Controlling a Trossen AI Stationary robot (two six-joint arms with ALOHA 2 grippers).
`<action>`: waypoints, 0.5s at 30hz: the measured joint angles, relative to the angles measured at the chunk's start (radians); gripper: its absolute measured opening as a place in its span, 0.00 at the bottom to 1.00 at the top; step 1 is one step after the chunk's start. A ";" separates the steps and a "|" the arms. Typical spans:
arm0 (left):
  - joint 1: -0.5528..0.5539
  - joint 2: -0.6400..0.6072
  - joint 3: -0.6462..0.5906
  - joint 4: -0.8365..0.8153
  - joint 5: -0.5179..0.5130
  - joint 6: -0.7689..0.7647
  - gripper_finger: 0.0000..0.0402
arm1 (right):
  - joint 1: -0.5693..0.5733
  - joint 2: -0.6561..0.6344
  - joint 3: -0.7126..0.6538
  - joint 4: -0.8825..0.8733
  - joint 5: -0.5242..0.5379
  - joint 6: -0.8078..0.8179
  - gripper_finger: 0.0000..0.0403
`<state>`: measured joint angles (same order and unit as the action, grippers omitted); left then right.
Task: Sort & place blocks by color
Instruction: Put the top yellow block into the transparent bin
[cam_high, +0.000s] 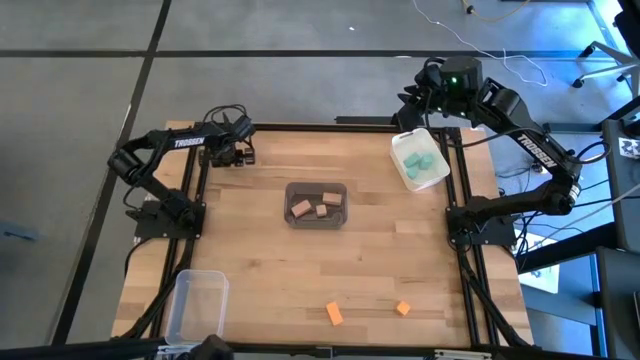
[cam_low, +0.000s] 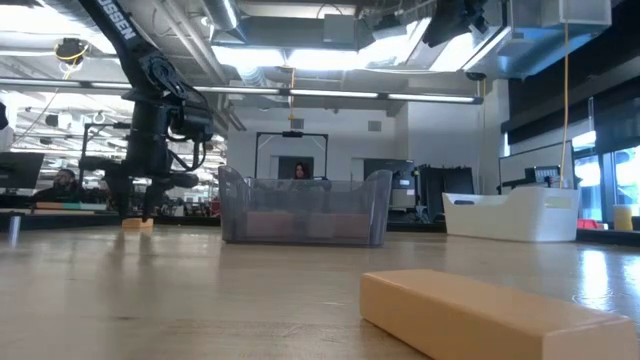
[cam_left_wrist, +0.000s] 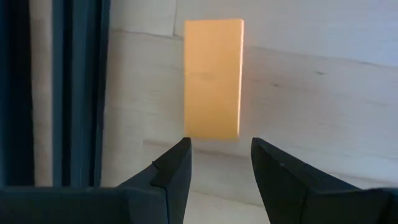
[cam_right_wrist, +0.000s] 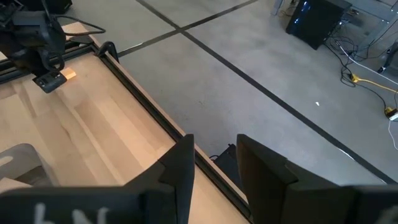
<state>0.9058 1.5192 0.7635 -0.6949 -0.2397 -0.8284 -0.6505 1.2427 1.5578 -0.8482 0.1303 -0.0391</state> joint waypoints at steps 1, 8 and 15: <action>0.000 0.000 0.000 0.000 -0.015 0.000 0.39 | 0.000 0.000 0.000 0.000 0.000 0.000 0.30; 0.028 0.000 0.000 0.008 -0.047 -0.006 0.39 | 0.000 0.000 0.000 0.000 0.000 -0.001 0.30; 0.080 0.000 0.000 0.028 -0.026 0.018 0.39 | 0.000 0.000 0.000 0.000 0.000 -0.023 0.30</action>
<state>0.9857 1.5192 0.7639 -0.6673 -0.2661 -0.8105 -0.6502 1.2427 1.5578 -0.8482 0.1305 -0.0616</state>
